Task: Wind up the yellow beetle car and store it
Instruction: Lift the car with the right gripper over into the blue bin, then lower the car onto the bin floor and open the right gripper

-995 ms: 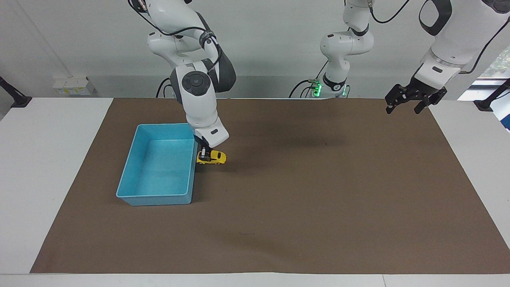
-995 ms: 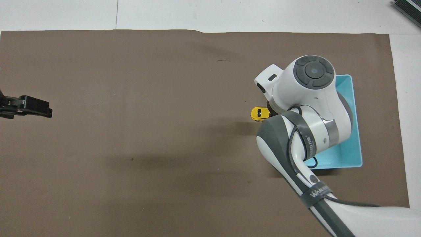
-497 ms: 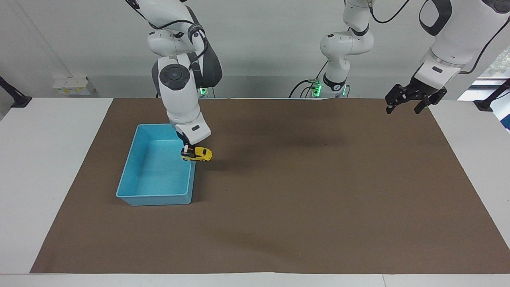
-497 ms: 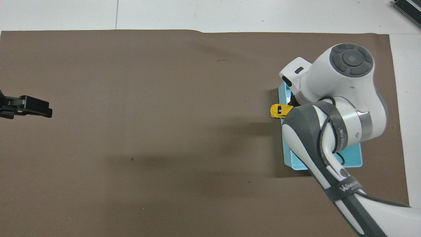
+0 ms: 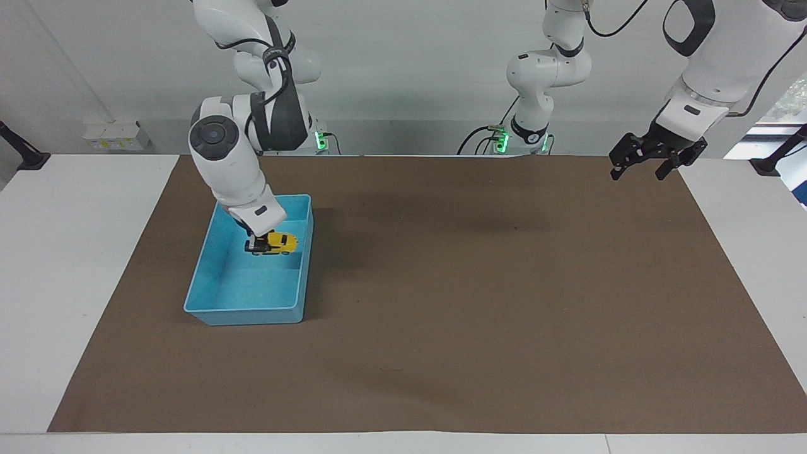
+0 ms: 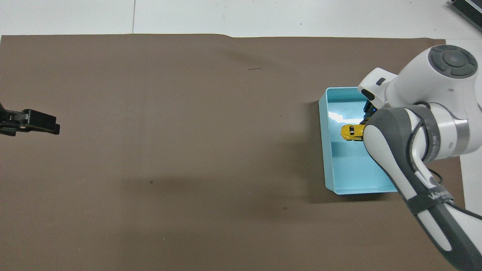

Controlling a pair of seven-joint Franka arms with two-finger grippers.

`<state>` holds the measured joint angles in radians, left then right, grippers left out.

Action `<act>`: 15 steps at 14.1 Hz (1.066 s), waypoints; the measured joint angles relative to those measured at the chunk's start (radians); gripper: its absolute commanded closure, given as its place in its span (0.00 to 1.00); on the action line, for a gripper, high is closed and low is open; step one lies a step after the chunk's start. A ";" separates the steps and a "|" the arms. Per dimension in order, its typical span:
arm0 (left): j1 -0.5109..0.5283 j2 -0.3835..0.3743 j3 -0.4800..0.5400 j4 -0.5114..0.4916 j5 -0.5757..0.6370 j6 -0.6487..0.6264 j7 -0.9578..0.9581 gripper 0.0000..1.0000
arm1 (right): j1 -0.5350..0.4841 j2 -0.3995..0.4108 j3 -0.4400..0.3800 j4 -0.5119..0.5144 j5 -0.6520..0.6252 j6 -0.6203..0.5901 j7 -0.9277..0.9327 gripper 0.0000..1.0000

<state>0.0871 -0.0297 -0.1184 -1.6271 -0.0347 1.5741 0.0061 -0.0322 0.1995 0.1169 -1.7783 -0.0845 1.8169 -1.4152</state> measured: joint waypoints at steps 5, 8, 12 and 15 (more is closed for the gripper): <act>0.000 0.000 0.000 0.000 0.000 0.000 0.000 0.00 | -0.041 -0.050 0.001 -0.119 0.000 0.092 -0.029 0.93; 0.000 0.000 0.000 0.000 0.000 0.000 0.000 0.00 | -0.041 -0.056 0.002 -0.207 0.000 0.194 -0.029 0.93; 0.000 0.000 0.000 0.000 0.000 0.000 0.000 0.00 | -0.041 -0.049 0.002 -0.296 -0.011 0.302 -0.029 0.93; 0.000 0.000 0.000 0.000 0.000 0.000 0.000 0.00 | -0.040 -0.027 0.002 -0.326 -0.026 0.344 -0.029 0.92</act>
<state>0.0871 -0.0297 -0.1184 -1.6271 -0.0347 1.5741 0.0061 -0.0718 0.1729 0.1194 -2.1039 -0.1103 2.1605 -1.4440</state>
